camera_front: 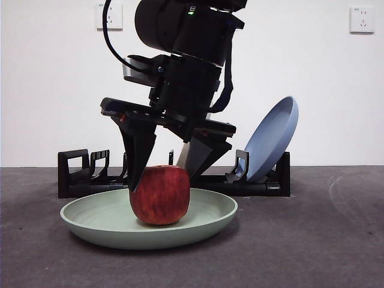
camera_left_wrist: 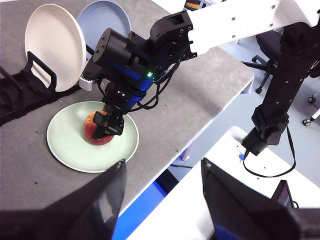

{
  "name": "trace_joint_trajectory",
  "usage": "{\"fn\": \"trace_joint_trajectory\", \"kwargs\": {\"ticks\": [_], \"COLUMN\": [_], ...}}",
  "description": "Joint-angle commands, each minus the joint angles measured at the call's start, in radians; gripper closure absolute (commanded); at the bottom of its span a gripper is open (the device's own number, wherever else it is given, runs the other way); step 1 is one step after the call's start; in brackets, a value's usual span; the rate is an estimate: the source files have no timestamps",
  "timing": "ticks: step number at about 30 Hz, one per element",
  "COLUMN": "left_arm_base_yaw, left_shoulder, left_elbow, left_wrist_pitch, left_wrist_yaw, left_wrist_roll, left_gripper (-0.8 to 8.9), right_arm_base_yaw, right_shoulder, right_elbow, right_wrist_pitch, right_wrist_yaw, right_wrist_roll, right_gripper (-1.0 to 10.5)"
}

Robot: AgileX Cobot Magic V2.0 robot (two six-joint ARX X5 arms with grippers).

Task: Take the green plate from the plate rack,put the plate on the table,take the apple from the table,put the apple in the plate

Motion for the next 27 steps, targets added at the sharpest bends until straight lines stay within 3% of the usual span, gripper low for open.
{"fn": "trace_joint_trajectory", "kwargs": {"ticks": [1, 9, 13, 20, 27], "left_arm_base_yaw": [0.002, 0.002, 0.002, 0.002, 0.002], "left_shoulder": [-0.005, -0.005, -0.005, -0.005, -0.003], "left_elbow": [-0.003, -0.003, -0.003, -0.003, -0.003], "left_wrist_pitch": [0.004, 0.004, 0.004, 0.004, 0.004], "left_wrist_yaw": [-0.002, -0.002, -0.002, -0.024, -0.065], "left_wrist_roll": [-0.010, -0.010, -0.010, -0.007, 0.008], "left_gripper": [5.62, 5.62, 5.62, 5.62, 5.62], "right_arm_base_yaw": [0.002, 0.002, 0.002, 0.002, 0.002], "right_shoulder": [0.026, 0.026, 0.026, -0.010, -0.172], "right_elbow": [-0.005, 0.068, 0.182, 0.473, 0.528], "right_wrist_pitch": [0.002, -0.070, -0.202, -0.517, -0.605], "right_wrist_yaw": [0.006, 0.003, 0.003, 0.004, 0.003], "right_wrist_roll": [0.011, 0.014, -0.004, -0.104, -0.109], "right_gripper": [3.8, 3.8, 3.8, 3.8, 3.8]}}
